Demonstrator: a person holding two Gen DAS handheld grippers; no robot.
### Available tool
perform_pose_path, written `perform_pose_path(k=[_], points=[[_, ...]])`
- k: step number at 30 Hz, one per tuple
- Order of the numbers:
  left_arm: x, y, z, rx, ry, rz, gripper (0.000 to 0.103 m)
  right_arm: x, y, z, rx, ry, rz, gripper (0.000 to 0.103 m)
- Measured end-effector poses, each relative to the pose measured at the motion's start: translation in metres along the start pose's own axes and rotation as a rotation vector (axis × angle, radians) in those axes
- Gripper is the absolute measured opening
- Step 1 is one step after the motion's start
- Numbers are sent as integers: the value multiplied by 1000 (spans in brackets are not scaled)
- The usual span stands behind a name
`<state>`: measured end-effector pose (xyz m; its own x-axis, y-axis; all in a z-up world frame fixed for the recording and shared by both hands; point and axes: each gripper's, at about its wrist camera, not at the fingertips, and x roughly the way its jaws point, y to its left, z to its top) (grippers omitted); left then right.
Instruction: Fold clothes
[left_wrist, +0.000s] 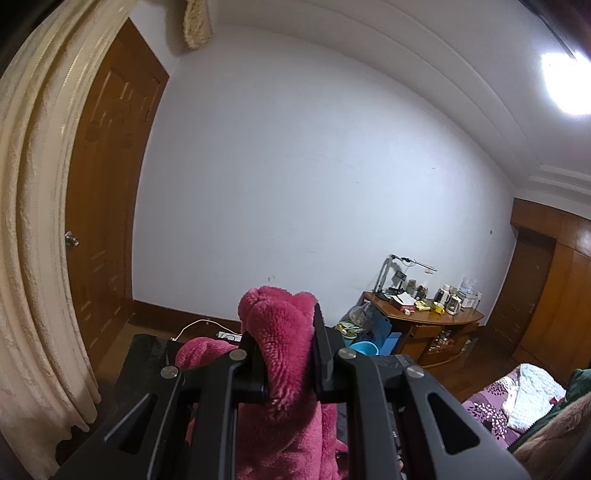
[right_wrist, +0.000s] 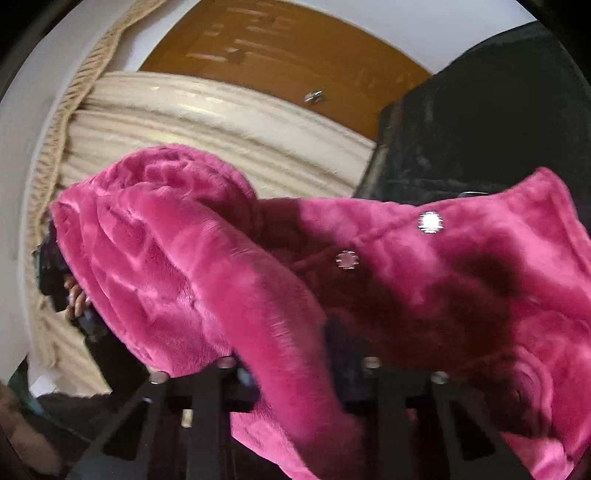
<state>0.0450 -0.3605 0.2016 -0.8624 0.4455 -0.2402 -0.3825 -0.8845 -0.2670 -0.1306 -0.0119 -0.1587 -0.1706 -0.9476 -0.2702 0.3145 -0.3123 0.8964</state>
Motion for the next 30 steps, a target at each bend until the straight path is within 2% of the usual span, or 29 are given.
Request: perform_pose_path(k=[3,4,8,10,15,19,22,26,30], points=[[2,9,-2,-25,7,22,18,-36,20,-3,-14,-128,-163,18],[3,11,-4,-29,8,28,18,-50,35,-2,-51,-179,-246,18],[3,9,-7,-23,-8,40,18,-110,122,-3,-282,-424,-603,18],[1,6,-7,-17,-27,35,18,-140,174,-10,-397,-577,-714,18],[-13,-1,-4,-16,-89,4,18,-191,288,-49,-665,-911,-916,18],[-32,-11,1,-3,-162,-15,18,-196,357,-94,-904,-1111,-1084,18],[-51,-21,7,10,-217,-27,18,-195,389,-122,-1038,-1214,-1179,18],[-72,-31,13,13,-272,-42,18,-201,418,-155,-1126,-1311,-1204,18],[-97,-45,20,53,-350,-36,18,-193,442,-192,-1231,-1397,-1268,18]])
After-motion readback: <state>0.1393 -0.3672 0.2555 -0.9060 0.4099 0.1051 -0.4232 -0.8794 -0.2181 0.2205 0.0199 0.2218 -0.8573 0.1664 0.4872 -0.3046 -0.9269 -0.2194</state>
